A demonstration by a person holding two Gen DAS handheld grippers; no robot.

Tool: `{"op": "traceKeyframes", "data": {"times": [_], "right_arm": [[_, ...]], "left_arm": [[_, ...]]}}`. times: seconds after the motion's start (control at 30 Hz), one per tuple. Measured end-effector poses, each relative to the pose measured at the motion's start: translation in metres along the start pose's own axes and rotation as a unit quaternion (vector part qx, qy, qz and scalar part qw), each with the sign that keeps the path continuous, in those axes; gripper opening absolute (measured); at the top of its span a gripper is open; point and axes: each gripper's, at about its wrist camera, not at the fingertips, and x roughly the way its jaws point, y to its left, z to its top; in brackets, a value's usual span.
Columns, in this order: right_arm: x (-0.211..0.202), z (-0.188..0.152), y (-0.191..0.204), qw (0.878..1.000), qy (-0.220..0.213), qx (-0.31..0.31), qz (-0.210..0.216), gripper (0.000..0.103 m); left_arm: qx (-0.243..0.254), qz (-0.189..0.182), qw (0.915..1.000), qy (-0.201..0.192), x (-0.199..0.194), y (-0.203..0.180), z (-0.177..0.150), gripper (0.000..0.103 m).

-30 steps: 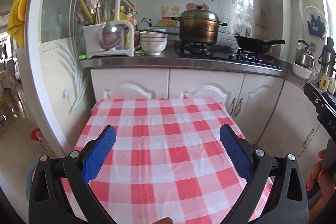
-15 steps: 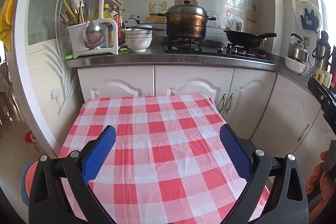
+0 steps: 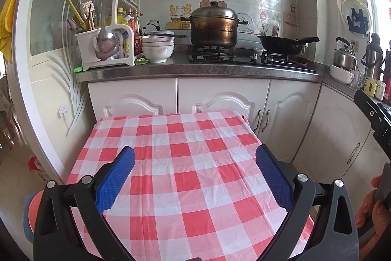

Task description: Collect trash

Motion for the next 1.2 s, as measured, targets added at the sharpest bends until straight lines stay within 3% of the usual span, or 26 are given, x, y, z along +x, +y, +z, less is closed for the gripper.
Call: {"op": "traceKeyframes", "data": {"times": [0.6,0.8,1.03,1.2], "right_arm": [[0.009,-0.008,0.008,1.000,0.015,-0.006,0.009,0.099],[0.026,-0.022,0.012,0.999,0.048,-0.008,0.022,0.099],[0.070,-0.059,0.028,0.988,0.139,-0.021,0.058,0.099],[0.115,-0.100,0.045,0.968,0.233,-0.026,0.094,0.099]], "left_arm": [[0.004,-0.008,0.9999,0.007,0.008,-0.001,-0.005,0.098],[-0.007,-0.014,0.9995,0.027,0.025,0.007,-0.016,0.098],[-0.036,0.023,0.9914,0.124,0.089,0.028,-0.053,0.098],[-0.060,0.051,0.9806,0.180,0.138,0.041,-0.084,0.098]]}}
